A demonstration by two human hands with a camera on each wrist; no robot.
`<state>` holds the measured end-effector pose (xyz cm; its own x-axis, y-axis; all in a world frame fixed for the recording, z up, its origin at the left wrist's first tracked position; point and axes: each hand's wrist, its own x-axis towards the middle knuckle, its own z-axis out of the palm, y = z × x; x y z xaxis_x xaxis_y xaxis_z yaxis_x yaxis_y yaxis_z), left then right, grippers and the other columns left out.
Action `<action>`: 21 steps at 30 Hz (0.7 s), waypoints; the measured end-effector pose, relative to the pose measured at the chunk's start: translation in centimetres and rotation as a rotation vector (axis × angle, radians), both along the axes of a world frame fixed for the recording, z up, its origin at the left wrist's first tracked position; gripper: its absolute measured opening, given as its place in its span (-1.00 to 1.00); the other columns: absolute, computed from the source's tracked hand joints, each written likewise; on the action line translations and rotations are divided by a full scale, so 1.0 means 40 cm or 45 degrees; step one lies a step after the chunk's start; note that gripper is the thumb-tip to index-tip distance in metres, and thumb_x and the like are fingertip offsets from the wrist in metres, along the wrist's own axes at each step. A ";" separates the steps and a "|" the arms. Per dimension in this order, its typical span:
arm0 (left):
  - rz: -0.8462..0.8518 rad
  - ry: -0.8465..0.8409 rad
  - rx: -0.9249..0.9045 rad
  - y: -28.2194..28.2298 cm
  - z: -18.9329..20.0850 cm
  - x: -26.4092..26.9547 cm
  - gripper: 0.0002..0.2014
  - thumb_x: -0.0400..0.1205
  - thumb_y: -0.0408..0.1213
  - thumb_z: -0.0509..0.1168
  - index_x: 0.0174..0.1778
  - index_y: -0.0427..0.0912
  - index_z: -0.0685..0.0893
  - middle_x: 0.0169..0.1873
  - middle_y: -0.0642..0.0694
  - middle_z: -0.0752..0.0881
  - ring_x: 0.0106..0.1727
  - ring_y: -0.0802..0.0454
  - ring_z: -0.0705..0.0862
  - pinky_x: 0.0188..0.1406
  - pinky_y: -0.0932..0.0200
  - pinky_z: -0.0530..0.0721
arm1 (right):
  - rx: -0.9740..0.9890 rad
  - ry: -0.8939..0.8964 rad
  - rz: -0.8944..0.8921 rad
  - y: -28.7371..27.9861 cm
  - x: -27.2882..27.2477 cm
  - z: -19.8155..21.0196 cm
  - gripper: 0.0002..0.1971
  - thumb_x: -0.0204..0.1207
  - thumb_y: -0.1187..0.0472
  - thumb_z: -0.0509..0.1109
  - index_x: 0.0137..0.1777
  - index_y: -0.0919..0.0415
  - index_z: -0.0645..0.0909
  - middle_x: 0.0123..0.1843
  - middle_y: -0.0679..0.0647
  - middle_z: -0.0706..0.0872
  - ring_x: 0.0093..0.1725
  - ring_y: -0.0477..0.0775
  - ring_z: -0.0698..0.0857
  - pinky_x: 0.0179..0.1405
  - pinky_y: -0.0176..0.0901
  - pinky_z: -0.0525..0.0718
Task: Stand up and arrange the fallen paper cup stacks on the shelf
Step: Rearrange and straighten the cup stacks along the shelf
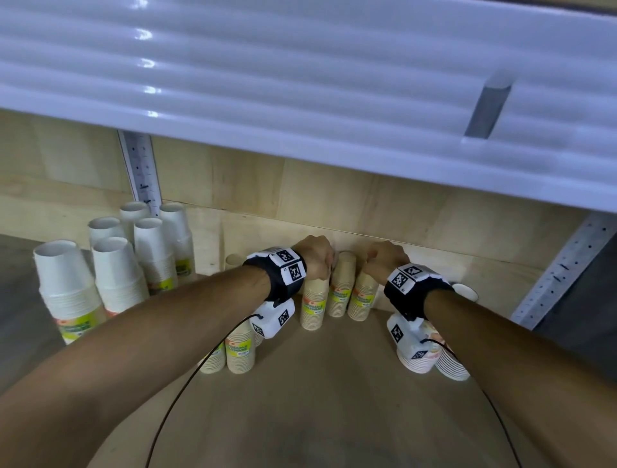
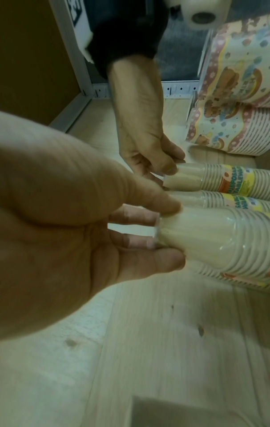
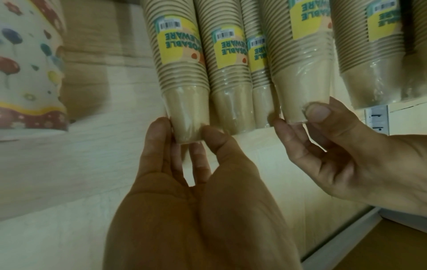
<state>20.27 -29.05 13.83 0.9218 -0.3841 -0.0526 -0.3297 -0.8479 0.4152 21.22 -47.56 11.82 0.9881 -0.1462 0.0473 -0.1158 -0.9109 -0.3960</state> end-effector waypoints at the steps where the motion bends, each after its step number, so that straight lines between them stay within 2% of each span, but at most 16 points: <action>1: -0.001 0.000 -0.003 -0.001 0.000 0.000 -0.75 0.53 -0.42 0.44 0.13 -0.27 0.78 0.09 -0.15 0.77 -0.05 0.00 0.64 -0.16 0.23 0.56 | -0.002 -0.005 -0.002 0.000 -0.002 -0.001 -0.78 0.43 0.19 0.37 0.08 0.13 0.68 0.07 0.12 0.69 0.00 0.22 0.69 -0.11 -0.10 0.62; 5: 0.000 0.002 0.004 -0.003 0.004 -0.005 -0.73 0.55 -0.42 0.44 0.18 -0.25 0.75 0.06 -0.12 0.74 -0.04 0.02 0.62 -0.14 0.24 0.55 | -0.041 -0.034 0.008 0.003 -0.014 0.002 -0.81 0.46 0.17 0.35 0.03 0.15 0.69 0.12 0.13 0.65 0.01 0.21 0.67 -0.12 -0.10 0.60; 8: 0.026 -0.004 0.000 0.005 0.006 -0.012 -0.69 0.54 -0.39 0.44 0.22 -0.21 0.74 0.15 -0.12 0.73 0.09 -0.05 0.68 -0.06 0.20 0.63 | -0.015 -0.040 0.009 0.005 -0.022 0.011 -0.94 0.39 0.19 0.31 -0.27 0.14 0.55 0.08 0.20 0.60 -0.22 0.14 0.60 -0.39 -0.19 0.48; 9: 0.036 -0.014 -0.008 0.010 0.009 -0.015 -0.68 0.54 -0.37 0.45 0.23 -0.20 0.73 0.18 -0.13 0.71 0.13 -0.08 0.68 -0.01 0.19 0.65 | -0.017 -0.030 0.010 0.008 -0.023 0.018 -0.93 0.37 0.19 0.30 -0.31 0.10 0.47 0.10 0.21 0.57 -0.22 0.14 0.59 -0.43 -0.19 0.45; 10: 0.043 -0.029 -0.014 0.016 0.012 -0.018 -0.67 0.55 -0.34 0.46 0.24 -0.18 0.72 0.21 -0.13 0.70 0.16 -0.09 0.68 0.02 0.18 0.65 | -0.026 -0.014 0.014 0.012 -0.028 0.027 -0.97 0.36 0.19 0.29 -0.25 0.08 0.48 0.15 0.20 0.53 -0.15 0.17 0.61 -0.37 -0.16 0.52; 11: 0.049 -0.039 -0.018 0.022 0.017 -0.021 -0.67 0.55 -0.31 0.47 0.25 -0.16 0.71 0.23 -0.13 0.68 0.16 -0.09 0.67 0.03 0.19 0.64 | -0.038 -0.011 0.020 0.017 -0.033 0.035 -0.91 0.39 0.17 0.30 -0.11 0.09 0.53 0.20 0.19 0.48 -0.03 0.23 0.63 -0.23 -0.10 0.62; 13: 0.061 -0.046 -0.029 0.038 0.032 -0.031 -0.64 0.54 -0.26 0.49 0.25 -0.13 0.68 0.26 -0.11 0.63 0.14 -0.06 0.64 0.01 0.20 0.60 | -0.077 -0.022 0.031 0.028 -0.043 0.049 -0.63 0.46 0.09 0.36 0.24 0.17 0.55 0.28 0.20 0.43 0.17 0.30 0.60 0.11 0.07 0.67; 14: 0.066 -0.049 -0.027 0.046 0.039 -0.035 -0.64 0.53 -0.25 0.51 0.25 -0.11 0.68 0.28 -0.10 0.61 0.13 -0.05 0.63 0.01 0.20 0.59 | -0.087 -0.040 0.032 0.036 -0.049 0.057 -0.55 0.48 0.03 0.38 0.32 0.20 0.53 0.31 0.21 0.41 0.24 0.32 0.57 0.20 0.13 0.65; 17: 0.093 -0.068 0.009 0.078 0.063 -0.053 -0.63 0.51 -0.26 0.52 0.24 -0.10 0.68 0.31 -0.09 0.56 0.18 -0.06 0.63 0.00 0.20 0.58 | -0.084 -0.089 0.063 0.069 -0.071 0.083 -0.51 0.46 0.00 0.43 0.33 0.21 0.53 0.33 0.21 0.39 0.33 0.28 0.48 0.26 0.16 0.61; 21: 0.155 -0.079 0.024 0.134 0.095 -0.090 -0.59 0.51 -0.25 0.52 0.28 -0.09 0.66 0.31 -0.08 0.55 0.17 -0.06 0.62 -0.03 0.21 0.55 | -0.072 -0.175 0.129 0.123 -0.093 0.118 -0.61 0.45 0.14 0.42 0.27 0.21 0.56 0.31 0.21 0.42 0.29 0.26 0.51 0.20 0.10 0.64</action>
<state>16.66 -23.71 17.62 0.9632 -0.2689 -0.0004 -0.2485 -0.8907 0.3806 17.50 -42.65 16.53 0.9813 -0.0396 0.1886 0.0294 -0.9364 -0.3497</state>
